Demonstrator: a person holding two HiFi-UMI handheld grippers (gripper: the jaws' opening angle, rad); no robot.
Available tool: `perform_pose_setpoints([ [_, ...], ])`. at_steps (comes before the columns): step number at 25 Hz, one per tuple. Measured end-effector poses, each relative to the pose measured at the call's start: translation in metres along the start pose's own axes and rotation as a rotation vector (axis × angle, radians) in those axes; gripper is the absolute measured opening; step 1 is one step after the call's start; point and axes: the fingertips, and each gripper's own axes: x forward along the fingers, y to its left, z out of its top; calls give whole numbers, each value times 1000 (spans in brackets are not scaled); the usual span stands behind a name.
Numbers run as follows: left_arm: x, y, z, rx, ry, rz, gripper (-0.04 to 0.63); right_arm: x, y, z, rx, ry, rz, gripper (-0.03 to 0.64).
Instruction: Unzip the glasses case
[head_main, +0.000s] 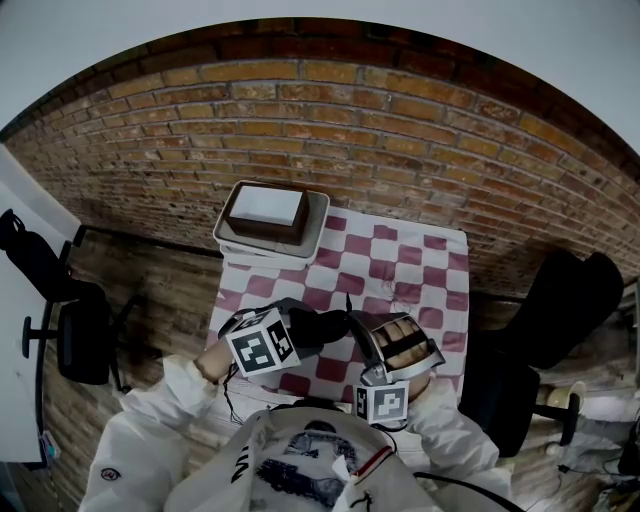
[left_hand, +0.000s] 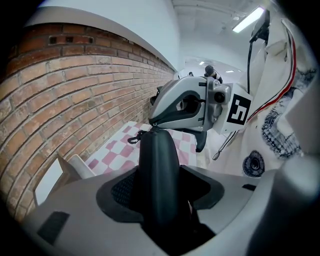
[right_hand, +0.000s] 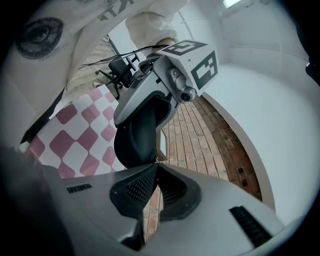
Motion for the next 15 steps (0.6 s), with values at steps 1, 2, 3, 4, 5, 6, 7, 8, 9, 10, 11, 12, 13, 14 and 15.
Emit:
perform_pose_setpoints([
  [1, 1, 1, 0, 0, -2, 0, 253, 1, 0, 0, -7, 3, -2, 15],
  [2, 1, 1, 0, 0, -4, 1, 254, 1, -1, -1, -11, 5, -3, 15],
  [3, 1, 2, 0, -2, -7, 2, 255, 2, -1, -1, -12, 4, -3, 15],
  [4, 2, 3, 0, -5, -12, 3, 255, 3, -1, -1, -9, 2, -1, 15],
  [5, 3, 3, 0, -9, -17, 3, 255, 4, -1, -2, -5, 1, 1, 15],
  [6, 3, 4, 0, -13, -23, 4, 255, 4, -1, -2, 2, -1, 5, 15],
  [7, 4, 4, 0, -15, -27, 4, 255, 4, -1, -3, 10, -5, 10, 17],
  [8, 4, 4, 1, -16, -30, 5, 256, 4, -1, -4, 24, -11, 16, 17],
  [9, 5, 5, 1, -17, -33, 4, 256, 5, -2, -4, 43, -20, 23, 17],
  [10, 5, 5, 1, -19, -38, 3, 256, 5, -3, -5, 66, -30, 29, 17],
  [11, 5, 5, 1, -21, -45, 0, 256, 5, -4, -5, 88, -38, 35, 17],
  [12, 5, 6, 1, -24, -52, -2, 256, 5, -5, -5, 104, -43, 40, 17],
  [13, 5, 6, 1, -28, -57, -4, 256, 5, -5, -5, 117, -47, 45, 17],
  [14, 5, 6, 0, -31, -61, -4, 256, 5, -6, -5, 132, -50, 50, 17],
  [15, 5, 7, 0, -33, -64, -1, 256, 5, -7, -4, 151, -55, 55, 18],
])
